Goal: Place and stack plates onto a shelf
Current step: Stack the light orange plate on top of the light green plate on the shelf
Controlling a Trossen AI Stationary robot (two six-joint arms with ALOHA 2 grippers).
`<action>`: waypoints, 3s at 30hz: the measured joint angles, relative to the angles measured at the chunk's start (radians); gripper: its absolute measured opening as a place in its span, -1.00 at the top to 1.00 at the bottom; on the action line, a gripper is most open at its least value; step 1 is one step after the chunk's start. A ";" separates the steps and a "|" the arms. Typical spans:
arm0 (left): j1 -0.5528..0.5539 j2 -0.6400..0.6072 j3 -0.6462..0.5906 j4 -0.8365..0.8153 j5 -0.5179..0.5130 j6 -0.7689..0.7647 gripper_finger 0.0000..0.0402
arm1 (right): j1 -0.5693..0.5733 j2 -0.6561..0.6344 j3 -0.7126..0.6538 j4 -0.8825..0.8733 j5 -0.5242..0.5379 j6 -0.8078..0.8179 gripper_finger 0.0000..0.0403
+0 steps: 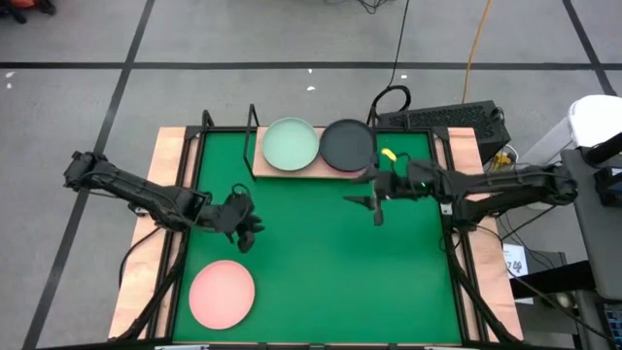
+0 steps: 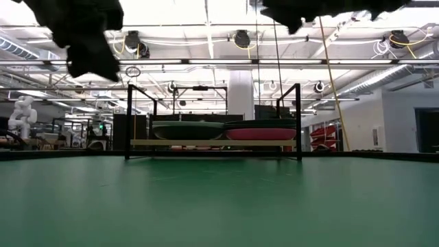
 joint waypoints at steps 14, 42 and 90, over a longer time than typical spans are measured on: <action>0.025 0.031 0.002 -0.301 0.409 -0.077 0.36 | 0.100 -0.061 -0.196 0.142 0.116 -0.030 0.21; -0.009 0.290 0.001 -0.244 0.617 0.312 0.36 | 0.100 -0.065 -0.196 0.121 0.115 -0.034 0.21; -0.025 0.289 -0.125 -0.111 0.642 0.305 0.95 | 0.099 -0.065 -0.196 0.096 0.115 0.000 0.21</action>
